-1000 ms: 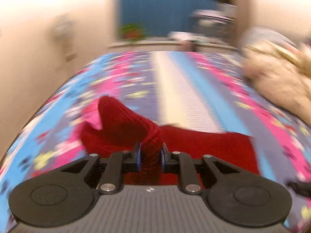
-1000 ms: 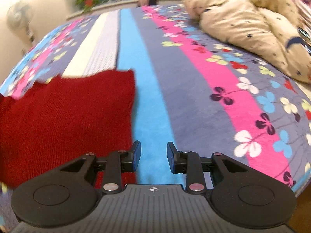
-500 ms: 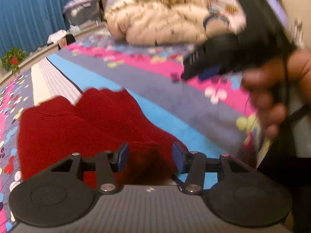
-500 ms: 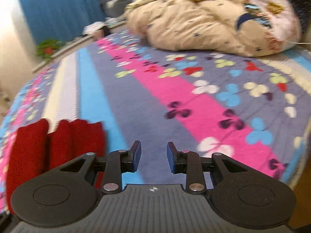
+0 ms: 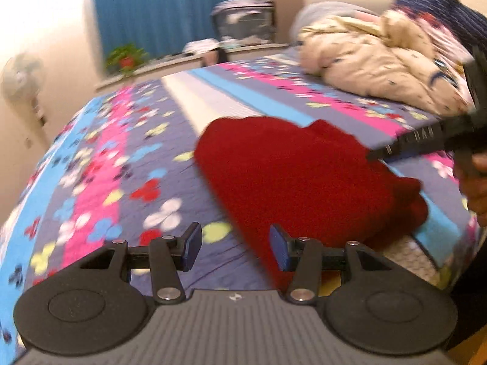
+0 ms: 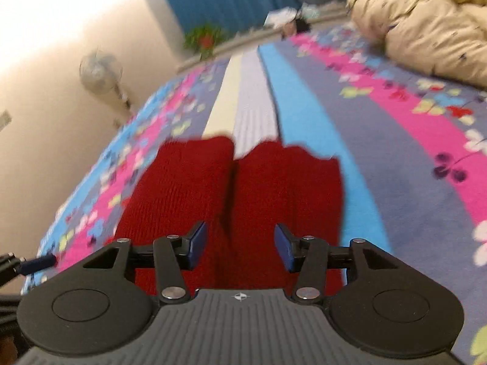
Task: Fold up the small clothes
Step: 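Grasp the sweater edge with both tools and fold it over the stack, then press and square the folded sweater bundle with both tools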
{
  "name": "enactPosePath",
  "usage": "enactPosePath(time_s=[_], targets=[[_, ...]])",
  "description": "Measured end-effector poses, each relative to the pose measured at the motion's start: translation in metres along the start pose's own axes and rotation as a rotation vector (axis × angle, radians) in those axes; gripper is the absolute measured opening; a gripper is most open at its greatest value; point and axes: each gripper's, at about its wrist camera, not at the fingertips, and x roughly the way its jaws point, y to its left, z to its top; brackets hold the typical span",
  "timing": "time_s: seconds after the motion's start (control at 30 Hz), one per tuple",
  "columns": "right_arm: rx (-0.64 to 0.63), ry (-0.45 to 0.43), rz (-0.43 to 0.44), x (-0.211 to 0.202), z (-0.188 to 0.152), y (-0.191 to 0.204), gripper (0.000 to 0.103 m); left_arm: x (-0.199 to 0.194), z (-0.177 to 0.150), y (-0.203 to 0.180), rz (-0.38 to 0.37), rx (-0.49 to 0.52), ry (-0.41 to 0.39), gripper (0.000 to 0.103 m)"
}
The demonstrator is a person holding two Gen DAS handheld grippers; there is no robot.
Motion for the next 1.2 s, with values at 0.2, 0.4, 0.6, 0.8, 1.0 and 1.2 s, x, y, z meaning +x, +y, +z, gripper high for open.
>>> enactPosePath(time_s=[0.2, 0.4, 0.6, 0.8, 1.0, 1.2], targets=[[-0.138, 0.037, -0.031, 0.02, -0.012, 0.032, 0.038, 0.0, 0.004, 0.032, 0.039, -0.116, -0.006, 0.055], [-0.195, -0.138, 0.013, -0.016, -0.003, 0.041, 0.016, -0.008, 0.002, 0.05, 0.041, -0.208, 0.006, 0.055], [-0.083, -0.407, -0.03, -0.093, 0.009, 0.0, 0.0, -0.02, 0.003, 0.05, 0.02, -0.225, -0.008, 0.055], [0.013, -0.152, -0.122, -0.061, -0.006, -0.041, 0.004, -0.015, 0.005, 0.044, 0.014, -0.217, 0.005, 0.055], [-0.032, -0.197, 0.001, -0.065, -0.002, -0.018, 0.064, -0.005, 0.005, 0.044, 0.016, -0.246, 0.041, 0.055], [-0.089, -0.086, 0.046, -0.024, -0.003, 0.014, 0.063, 0.002, -0.002, 0.051, 0.051, -0.253, 0.079, 0.055]])
